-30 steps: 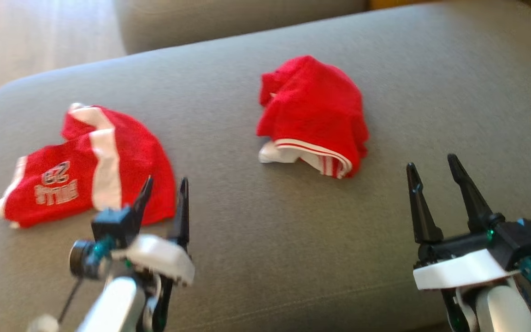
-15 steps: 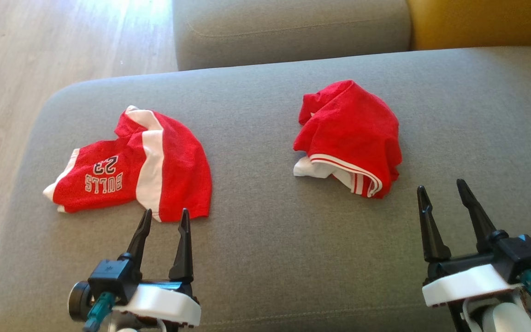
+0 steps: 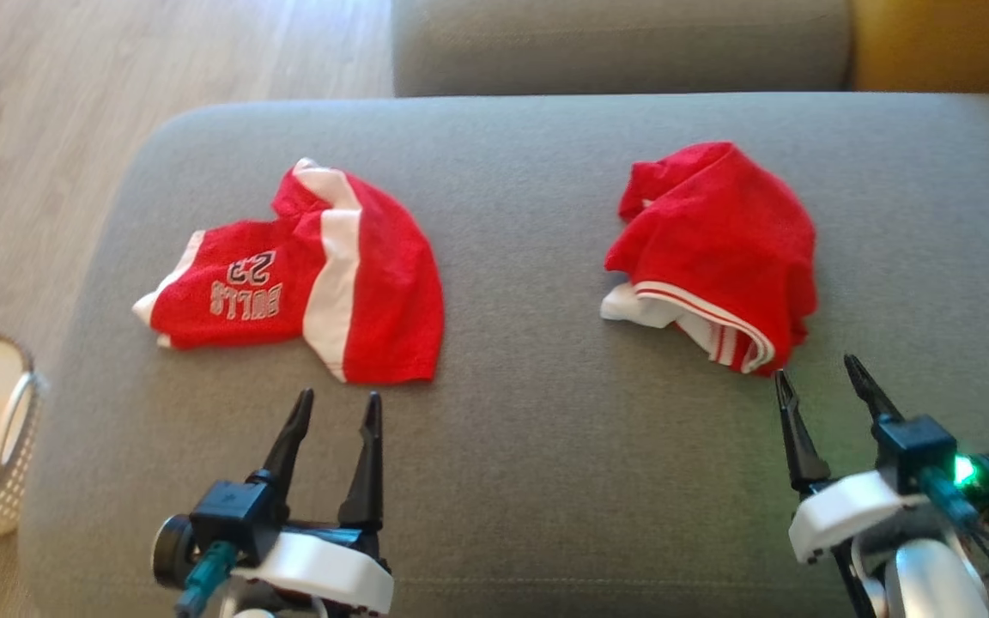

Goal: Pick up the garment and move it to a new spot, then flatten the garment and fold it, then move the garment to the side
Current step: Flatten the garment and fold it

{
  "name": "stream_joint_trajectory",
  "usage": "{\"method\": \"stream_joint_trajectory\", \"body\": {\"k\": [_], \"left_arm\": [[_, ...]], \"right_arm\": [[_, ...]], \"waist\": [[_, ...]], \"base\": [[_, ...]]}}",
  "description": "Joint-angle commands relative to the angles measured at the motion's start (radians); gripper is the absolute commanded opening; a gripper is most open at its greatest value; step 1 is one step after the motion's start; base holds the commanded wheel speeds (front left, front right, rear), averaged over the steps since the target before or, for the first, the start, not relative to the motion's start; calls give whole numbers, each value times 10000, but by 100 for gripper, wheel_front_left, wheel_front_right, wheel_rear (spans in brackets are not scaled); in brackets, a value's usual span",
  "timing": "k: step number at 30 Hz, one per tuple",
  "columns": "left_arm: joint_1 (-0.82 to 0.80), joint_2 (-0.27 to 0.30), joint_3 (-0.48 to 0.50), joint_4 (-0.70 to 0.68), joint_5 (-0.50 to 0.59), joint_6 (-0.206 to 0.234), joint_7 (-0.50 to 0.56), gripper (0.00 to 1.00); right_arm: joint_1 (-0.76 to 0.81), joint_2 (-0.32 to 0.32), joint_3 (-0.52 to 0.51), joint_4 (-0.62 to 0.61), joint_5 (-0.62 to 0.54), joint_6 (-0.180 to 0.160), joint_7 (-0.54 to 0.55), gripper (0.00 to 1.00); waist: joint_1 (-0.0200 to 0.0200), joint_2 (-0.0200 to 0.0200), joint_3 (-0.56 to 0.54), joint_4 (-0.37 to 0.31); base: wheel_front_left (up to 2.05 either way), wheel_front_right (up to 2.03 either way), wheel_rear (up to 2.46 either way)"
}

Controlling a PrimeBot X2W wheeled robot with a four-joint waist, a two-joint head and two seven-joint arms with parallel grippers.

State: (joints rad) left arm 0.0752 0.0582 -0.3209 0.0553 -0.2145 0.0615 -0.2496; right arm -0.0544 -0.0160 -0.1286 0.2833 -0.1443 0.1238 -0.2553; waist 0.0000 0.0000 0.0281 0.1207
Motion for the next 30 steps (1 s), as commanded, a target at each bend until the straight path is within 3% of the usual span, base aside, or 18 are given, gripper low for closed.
{"method": "stream_joint_trajectory", "body": {"k": [1, 15, 16, 17, 22, 30], "left_arm": [[-538, -75, 135, -262, -29, -51, -122, 100], [-1004, -78, -242, -391, -348, 15, -122, 100], [-1025, -78, -248, -397, -365, 27, -122, 100], [-1039, -79, -253, -398, -379, 38, -122, 100], [-1030, -79, -236, -339, -492, 103, -122, 100], [-835, -79, -312, -291, -683, 185, -122, 100]], "right_arm": [[-753, -53, 40, 207, -162, 69, -65, 100], [-2573, -53, -1467, 2584, -1395, 69, -65, 100], [-2674, -53, -1566, 2759, -1483, 69, -65, 80], [-2775, -53, -1650, 2855, -1573, 69, -65, 0], [-3070, -53, -2141, 2704, -1403, 69, -65, 0], [-3480, -53, -3380, 1316, -287, 69, -65, 0]], "waist": [[0, 0, 254, 328], [0, 0, 1125, 1267], [0, 0, 1144, 1284], [0, 0, 1159, 1293], [0, 0, 950, 1132], [0, 0, 227, 603]], "base": [[0, 0, 0], [0, 0, 0], [0, 0, 0], [0, 0, 0], [0, 0, 0], [0, 0, 0]]}}
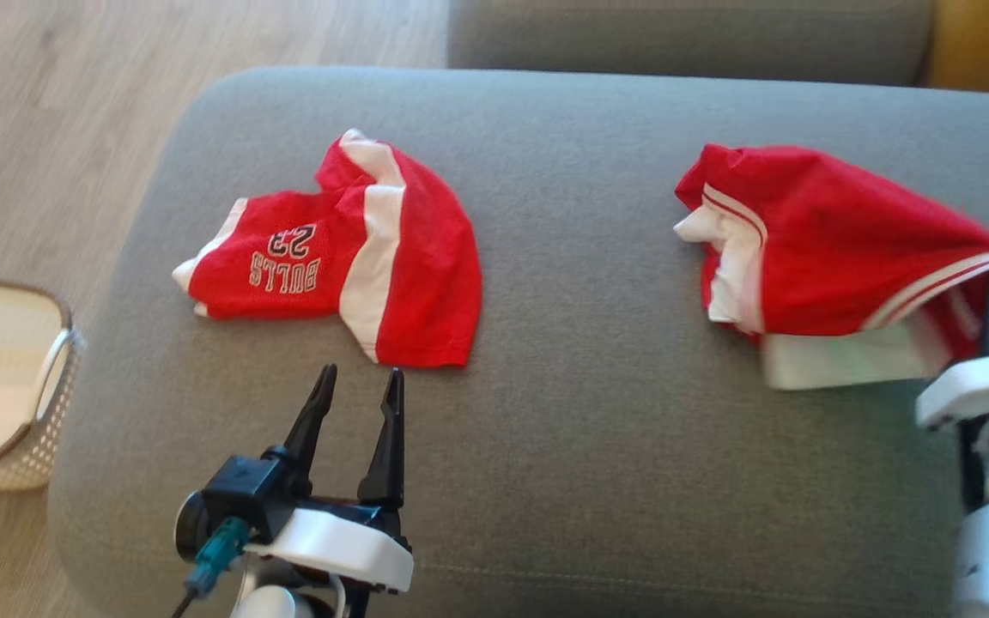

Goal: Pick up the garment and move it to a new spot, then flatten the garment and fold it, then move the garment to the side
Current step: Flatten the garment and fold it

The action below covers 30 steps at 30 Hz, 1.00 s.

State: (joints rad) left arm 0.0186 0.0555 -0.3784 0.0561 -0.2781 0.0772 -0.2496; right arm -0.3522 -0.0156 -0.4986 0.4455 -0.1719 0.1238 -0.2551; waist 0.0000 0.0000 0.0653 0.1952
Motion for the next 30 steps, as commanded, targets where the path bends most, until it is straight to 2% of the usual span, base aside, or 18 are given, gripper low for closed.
{"method": "stream_joint_trajectory", "body": {"k": [1, 5, 9, 12, 15, 19, 23, 25, 26, 28, 30], "left_arm": [[-218, -52, 235, -298, -77, 49, -122, 100], [-36, -52, 101, -298, -187, 111, -122, 100], [49, -52, -40, -279, -252, 124, -122, 100], [105, -52, -54, -330, -334, 161, -122, 100], [169, -52, -145, -328, -391, 154, -122, 100], [68, -53, -368, -299, -418, 68, -122, 100], [-100, -53, -550, -103, -431, -78, -122, 100], [-192, -53, -707, 76, -470, -237, -122, 100], [-192, -53, -707, 76, -470, -237, -122, 100], [-317, -53, -893, 198, -509, -357, -122, 100], [-431, -53, -1063, 260, -615, -351, -122, 100]], "right_arm": [[-665, -57, 87, -551, 0, 69, -67, 0], [-1529, -57, -900, -1565, -494, 69, -67, 0], [-2506, -97, -1017, -2578, -1359, 69, 85, 0], [-3080, -134, -268, -3035, -1823, 69, 327, 0], [-3410, -134, 1088, -2830, -1960, 69, 444, 0], [-3487, -134, 3225, -1652, -1791, 69, 469, 0], [-3563, -134, 5291, 613, -1171, 69, 487, 0], [-3687, -134, 6123, 1928, -331, 69, 500, 0], [-3687, -134, 6123, 1928, -331, 69, 500, 0], [-3968, -134, 6685, 3062, -121, 69, 500, 0], [-4376, -134, 6760, 3820, 140, 69, 379, 0]], "waist": [[0, 0, -227, -192], [0, 0, -493, -275], [0, 0, -647, -201], [0, 0, -684, -140], [0, 0, -645, 0], [0, 0, -452, 301], [0, 0, -170, 635], [0, 0, -45, 838], [0, 0, -45, 838], [0, 0, 104, 1130], [0, 0, 239, 1462]], "base": [[0, 0, 0], [0, 0, 0], [0, 0, 0], [0, 0, 0], [0, 0, 0], [0, 0, 0], [0, 0, 0], [0, 0, 0], [0, 0, 0], [0, 0, 0], [0, 0, 0]]}}
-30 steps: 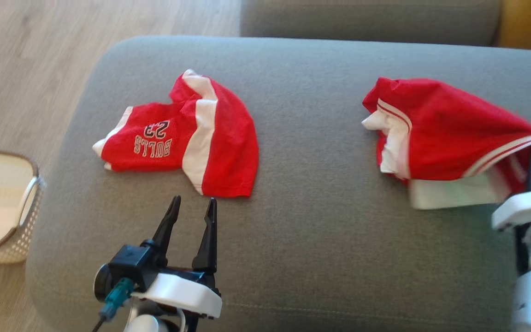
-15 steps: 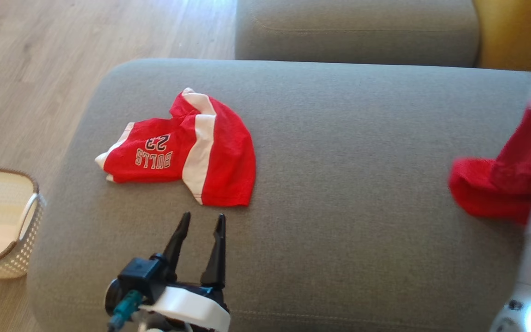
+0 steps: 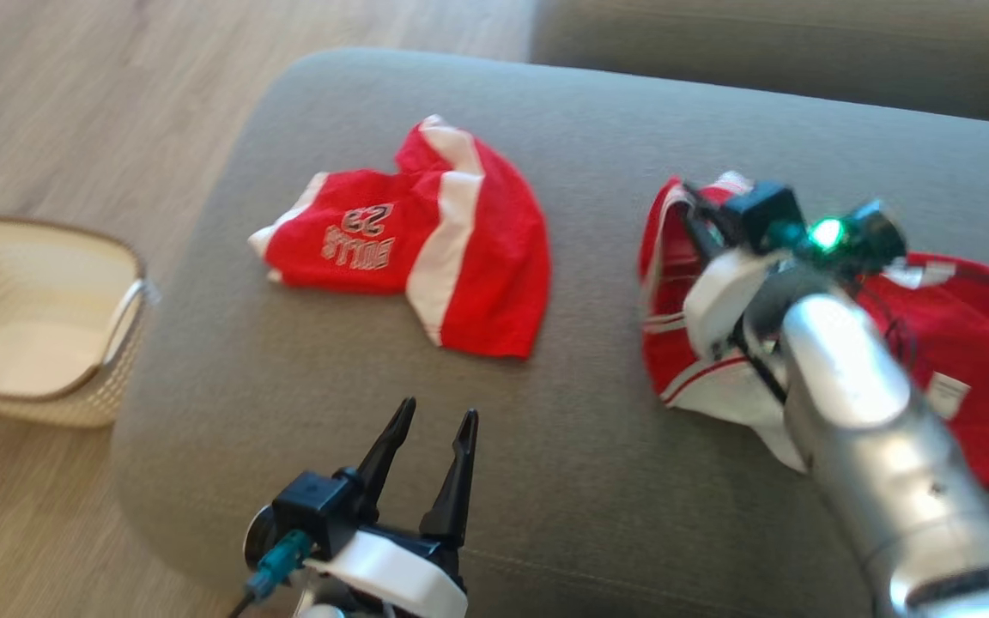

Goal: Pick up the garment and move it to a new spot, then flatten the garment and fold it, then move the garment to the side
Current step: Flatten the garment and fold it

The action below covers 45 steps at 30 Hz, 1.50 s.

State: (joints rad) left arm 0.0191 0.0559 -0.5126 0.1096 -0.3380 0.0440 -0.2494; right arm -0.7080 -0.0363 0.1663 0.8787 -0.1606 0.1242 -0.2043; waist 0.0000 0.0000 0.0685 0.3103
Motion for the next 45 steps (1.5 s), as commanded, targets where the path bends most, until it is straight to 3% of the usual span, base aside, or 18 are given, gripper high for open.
{"method": "stream_joint_trajectory", "body": {"k": [1, 3, 4, 5, 10, 16, 25, 27, 31, 40, 45], "left_arm": [[-475, -56, 217, -265, -81, 11, -124, 100], [-531, -56, 110, -260, -195, 63, -124, 100], [-550, -56, 61, -250, -223, 83, -124, 100], [-558, -56, 16, -238, -258, 104, -124, 100], [-470, -57, -23, -173, -356, 202, -124, 100], [-431, -57, 74, -154, -365, 279, -124, 100], [-353, -57, 456, -404, -305, 347, -124, 100], [-314, -57, 574, -476, -298, 397, -124, 100], [-301, -57, 707, -588, -241, 478, -124, 100], [-465, -57, 921, -887, -405, 712, -124, 100], [-466, -57, 1026, -905, -461, 828, -124, 100]], "right_arm": [[-1040, 73, 130, -198, 3, 65, -179, 0], [-1488, 73, 134, 341, -306, 65, -254, 0], [-1704, 73, 67, 517, -577, 65, -307, 45], [-1871, 73, -79, 670, -780, 65, -354, 100], [-2307, 73, 153, 2129, -1175, 65, 411, 100], [-2341, 73, 1285, 2977, -573, 65, 941, 100], [-1844, 73, 960, 2236, 688, 65, -379, 100], [-1424, 73, 740, 1793, 977, 65, -510, 100], [116, 52, -138, -333, 1482, 65, -568, 100], [3852, 20, -1720, -5266, 2168, 65, -573, 100], [5113, 20, -2097, -6626, 2623, 65, -573, 100]], "waist": [[0, 0, 266, 459], [0, 0, 395, 750], [0, 0, 442, 878], [0, 0, 476, 1002], [0, 0, 435, 1252], [0, 0, 127, 845], [0, 0, -471, -474], [0, 0, -612, -807], [0, 0, -821, -1539], [0, 0, -828, -2481], [0, 0, -828, -2766]], "base": [[0, 0, 0], [0, 0, 0], [0, 0, 0], [0, 0, 0], [0, 0, 0], [0, 0, 0], [0, 0, 0], [0, 0, 0], [0, 0, 0], [0, 0, 0], [0, 0, 0]]}}
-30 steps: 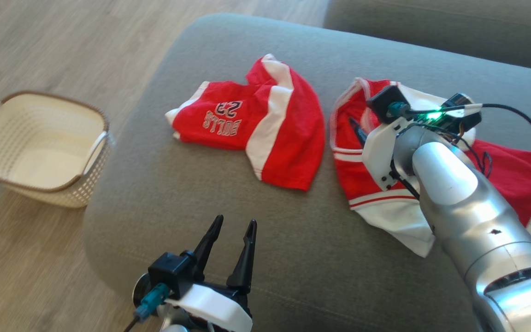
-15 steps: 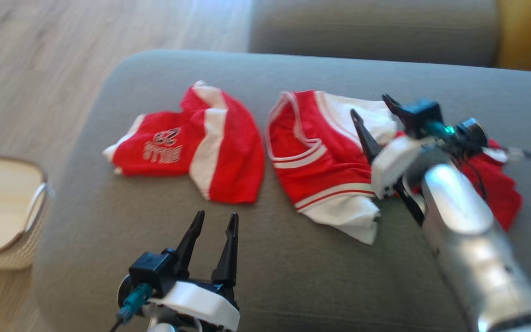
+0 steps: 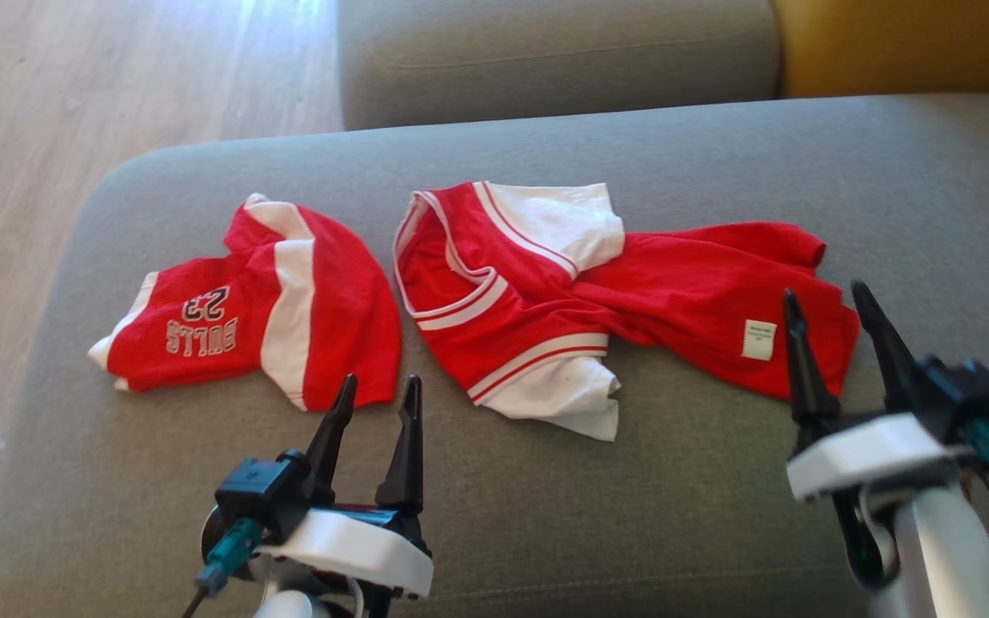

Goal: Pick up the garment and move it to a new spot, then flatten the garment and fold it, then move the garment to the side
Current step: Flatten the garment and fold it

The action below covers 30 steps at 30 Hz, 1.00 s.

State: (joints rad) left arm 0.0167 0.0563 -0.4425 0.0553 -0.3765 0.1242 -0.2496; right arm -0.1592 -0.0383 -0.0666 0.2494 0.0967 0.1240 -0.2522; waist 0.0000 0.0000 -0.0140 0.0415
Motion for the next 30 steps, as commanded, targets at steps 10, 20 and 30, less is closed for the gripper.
{"method": "stream_joint_trajectory", "body": {"k": [10, 20, 30], "left_arm": [[-368, -61, 148, -169, -140, -62, -122, 100], [-468, -61, -160, 35, 67, -271, -122, 100], [-872, -61, -131, 145, 202, -368, -122, 100]], "right_arm": [[469, 39, -79, -5, -5, 67, -77, 100], [-962, 39, -1991, 2636, 463, 67, 530, 100], [-2535, 39, -2984, 4966, 581, 67, 515, 100]], "waist": [[0, 0, 48, -299], [0, 0, 602, 137], [0, 0, 1354, 502]], "base": [[0, 0, 0], [0, 0, 0], [0, 0, 0]]}}
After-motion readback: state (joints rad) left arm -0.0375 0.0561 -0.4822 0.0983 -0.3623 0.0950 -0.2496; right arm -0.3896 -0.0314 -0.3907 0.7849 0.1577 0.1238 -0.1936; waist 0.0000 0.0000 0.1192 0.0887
